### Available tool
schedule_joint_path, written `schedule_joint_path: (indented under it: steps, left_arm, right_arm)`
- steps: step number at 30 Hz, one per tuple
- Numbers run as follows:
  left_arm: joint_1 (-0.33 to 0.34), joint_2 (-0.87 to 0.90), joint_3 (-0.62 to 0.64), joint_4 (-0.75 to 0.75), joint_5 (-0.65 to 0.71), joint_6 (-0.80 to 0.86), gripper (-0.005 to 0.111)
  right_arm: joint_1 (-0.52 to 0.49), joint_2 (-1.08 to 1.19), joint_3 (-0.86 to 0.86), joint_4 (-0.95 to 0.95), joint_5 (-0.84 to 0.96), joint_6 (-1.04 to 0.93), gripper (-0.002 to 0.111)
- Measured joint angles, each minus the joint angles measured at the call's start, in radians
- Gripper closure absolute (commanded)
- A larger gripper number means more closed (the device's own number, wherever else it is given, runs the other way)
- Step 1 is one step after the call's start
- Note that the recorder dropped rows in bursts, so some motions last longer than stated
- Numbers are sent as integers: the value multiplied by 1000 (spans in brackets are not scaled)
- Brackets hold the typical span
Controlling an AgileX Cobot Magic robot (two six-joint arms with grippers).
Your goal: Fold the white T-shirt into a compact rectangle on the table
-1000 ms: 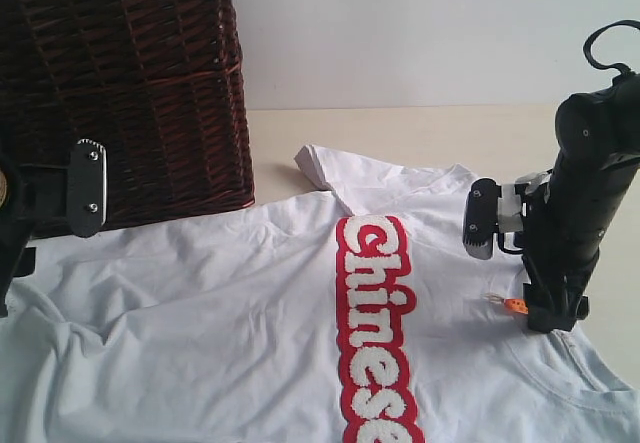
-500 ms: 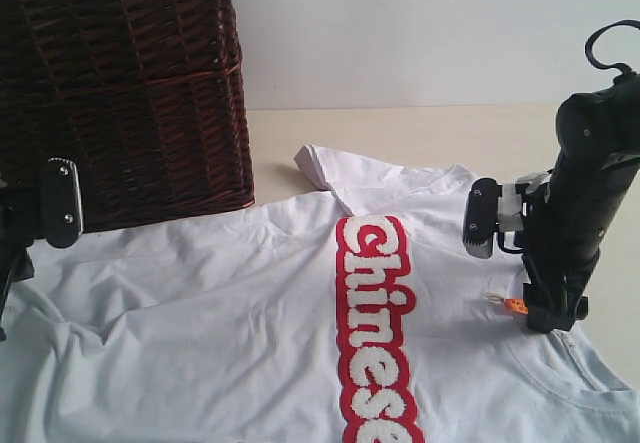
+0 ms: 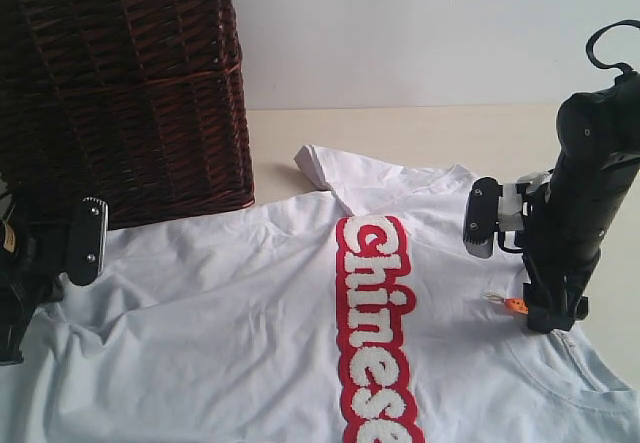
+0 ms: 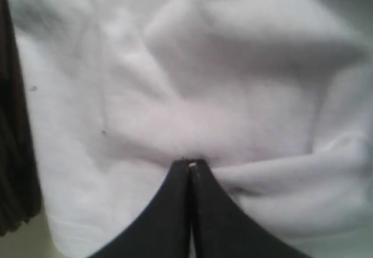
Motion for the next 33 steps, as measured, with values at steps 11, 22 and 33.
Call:
schedule_joint_path:
  steps: [11,22,33]
  left_arm:
    - [-5,-56,53,42,212,-6,82]
    - [13,-163,84,57,193,-56,29]
    - [13,-213,69,-19,274,47,62]
  right_arm:
    - [0,2,0,8,2,0,34]
    - [0,2,0,10,2,0,34]
    - [0,2,0,10,2,2,34]
